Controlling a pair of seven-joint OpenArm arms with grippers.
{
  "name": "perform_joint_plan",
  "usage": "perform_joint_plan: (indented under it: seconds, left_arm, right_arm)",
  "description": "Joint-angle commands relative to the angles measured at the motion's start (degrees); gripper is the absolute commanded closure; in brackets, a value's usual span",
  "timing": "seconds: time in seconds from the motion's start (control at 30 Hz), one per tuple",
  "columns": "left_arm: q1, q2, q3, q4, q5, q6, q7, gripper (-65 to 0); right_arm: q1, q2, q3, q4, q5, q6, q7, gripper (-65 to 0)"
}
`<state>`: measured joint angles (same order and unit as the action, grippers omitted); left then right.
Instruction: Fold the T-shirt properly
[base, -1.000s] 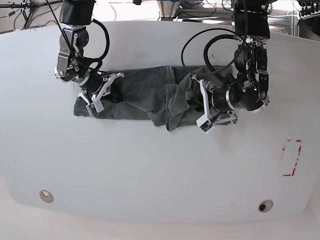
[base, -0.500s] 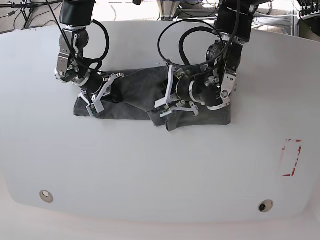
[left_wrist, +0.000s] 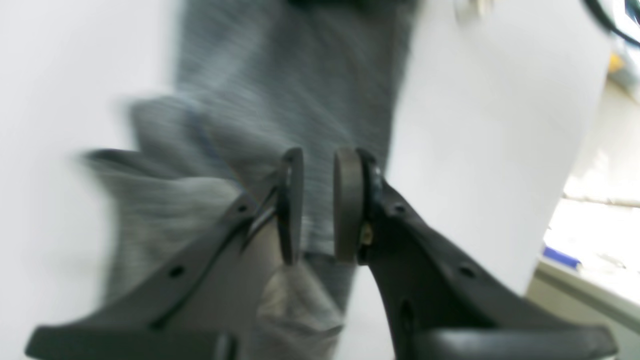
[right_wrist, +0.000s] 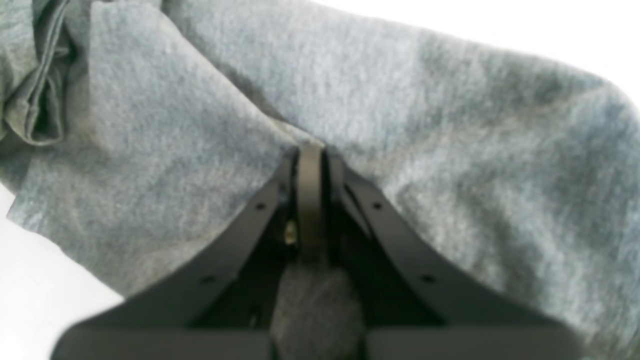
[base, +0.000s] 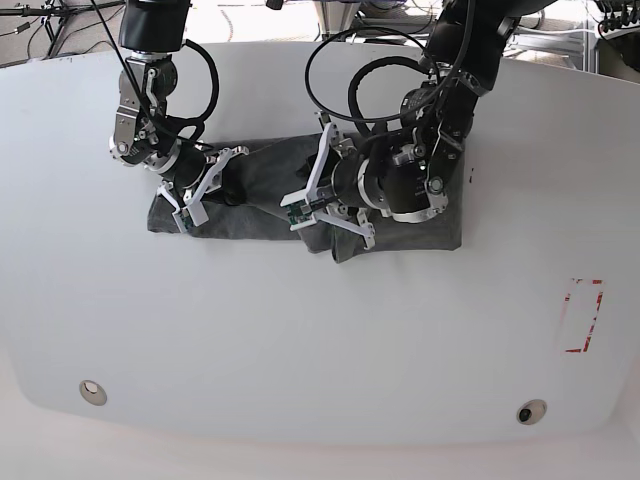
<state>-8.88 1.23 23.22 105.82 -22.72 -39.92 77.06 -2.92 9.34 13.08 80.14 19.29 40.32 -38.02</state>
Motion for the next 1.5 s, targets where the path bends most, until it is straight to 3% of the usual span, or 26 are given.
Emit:
perform_joint_plan:
  seconds: [0.0,0.3,0.53,0.73,1.0,1.27,1.47]
  left_arm:
    - [0.2,-0.9,-3.8,3.7,-0.4,-0.1,-0.4,-8.8]
    - [1.4,-1.7,-21.0,2.5,-0.1,-0.1,-1.1,-8.6]
    - [2.5,-1.8,-22.0,-2.7,-0.2,-0.1,-4.9,-8.6]
    - [2.2,-1.5,-18.5,-7.9,-0.5,-0.1,-4.8,-8.6]
    - [2.1,-1.4,-8.5,-8.5,-1.1,-0.1,-3.8,-8.8]
    - [0.7,-1.6,1.9,-8.5,-7.9,-0.1,-2.2,-8.8]
    - [-0.1,-1.7,3.2,-7.1,-10.4,-0.1,0.3,-8.8]
  right_arm:
    - [0.0,0.3,0.0,-0.1,-2.7,-0.3,-3.0,-2.2]
    - [0.1,-0.5,0.0,-0.1,-2.7,-0.3,-3.0,-2.2]
    - [0.1,-0.8,0.0,-0.1,-2.7,-0.3,-3.0,-2.2]
    - [0.1,-0.9,0.0,-0.1,-2.7,-0.3,-3.0,-2.2]
    - [0.1,-0.8,0.0,-0.1,-2.7,-0.3,-3.0,-2.2]
    - [0.1,-0.8,0.0,-0.1,-2.7,-0.3,-3.0,-2.2]
    - [0.1,-0.8,0.0,-0.1,-2.7,-0.3,-3.0,-2.2]
